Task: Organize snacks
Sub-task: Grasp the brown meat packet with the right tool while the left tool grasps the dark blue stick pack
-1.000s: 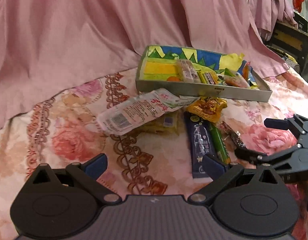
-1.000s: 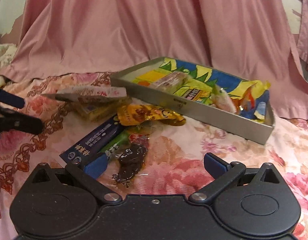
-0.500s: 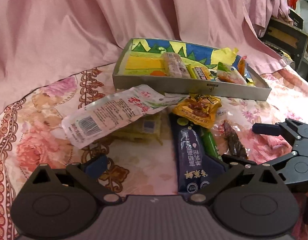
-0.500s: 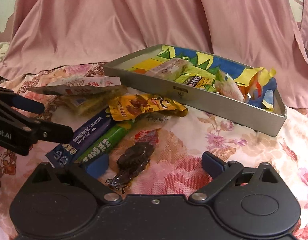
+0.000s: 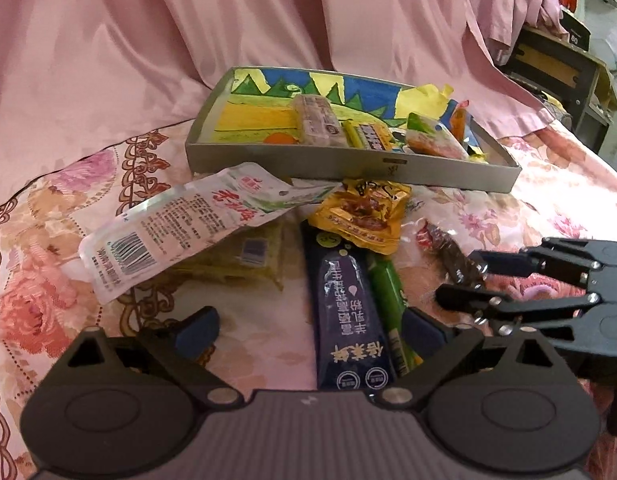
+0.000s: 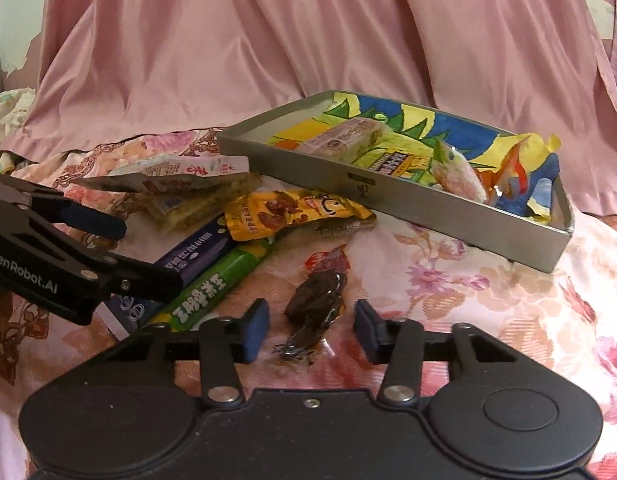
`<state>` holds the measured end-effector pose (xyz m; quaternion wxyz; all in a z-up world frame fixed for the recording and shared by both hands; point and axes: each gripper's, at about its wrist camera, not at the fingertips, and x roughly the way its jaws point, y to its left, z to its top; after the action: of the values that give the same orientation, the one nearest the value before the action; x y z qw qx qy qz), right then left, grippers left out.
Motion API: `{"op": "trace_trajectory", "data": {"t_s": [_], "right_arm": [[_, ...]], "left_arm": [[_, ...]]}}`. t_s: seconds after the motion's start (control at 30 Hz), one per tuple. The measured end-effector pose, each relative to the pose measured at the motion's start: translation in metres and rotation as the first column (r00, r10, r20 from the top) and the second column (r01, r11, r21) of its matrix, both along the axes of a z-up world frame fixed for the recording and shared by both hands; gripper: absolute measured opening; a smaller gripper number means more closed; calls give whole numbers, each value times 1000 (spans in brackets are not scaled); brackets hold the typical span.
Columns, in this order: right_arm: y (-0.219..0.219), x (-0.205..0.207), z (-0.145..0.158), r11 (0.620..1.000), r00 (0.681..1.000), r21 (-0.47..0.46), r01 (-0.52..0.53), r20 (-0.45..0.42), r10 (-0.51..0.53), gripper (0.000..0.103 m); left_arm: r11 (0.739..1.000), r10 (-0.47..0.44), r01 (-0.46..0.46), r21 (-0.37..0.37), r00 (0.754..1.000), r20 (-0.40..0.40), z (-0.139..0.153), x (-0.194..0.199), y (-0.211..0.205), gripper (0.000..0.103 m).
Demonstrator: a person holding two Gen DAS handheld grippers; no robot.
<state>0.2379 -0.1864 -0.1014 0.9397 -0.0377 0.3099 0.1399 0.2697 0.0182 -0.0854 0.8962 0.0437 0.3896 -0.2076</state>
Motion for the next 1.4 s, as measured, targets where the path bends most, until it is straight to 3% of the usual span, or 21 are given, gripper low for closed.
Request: {"op": "trace_trajectory", "data": {"t_s": [0.37,0.57,0.73,0.8,1.0,1.27,1.4], "right_arm": [[-8,1,0,1000,1000,-2,22,13,-22,49],[-7,9,-1,999,999,-7,38,30,-38,58],[-11,15,-3,999,998,-9,45,34,-45,57],[-12,14,-3,999,999,-7,41,33,-40,52],[-13,10,-2,1000,999,-2,31,29,-31,50],[-14,3,4,1000,1000,14,-18,-18,18,49],[-9,1,5,998,998,-12,-55,-33,54,51]], "left_arm": [[996,26,-24,82,999,-23,-3,11,-16,91],[988,107,-99,117,993,-57,-4,16,-33,86],[983,116,-108,149,992,-49,-8,16,-40,83],[985,96,-89,149,995,-40,-7,13,-41,77],[989,36,-31,145,999,-27,-1,1,-41,43],[993,27,-18,113,996,-80,2,-25,-22,41],[993,40,-29,111,994,-98,1,-26,-21,46]]}}
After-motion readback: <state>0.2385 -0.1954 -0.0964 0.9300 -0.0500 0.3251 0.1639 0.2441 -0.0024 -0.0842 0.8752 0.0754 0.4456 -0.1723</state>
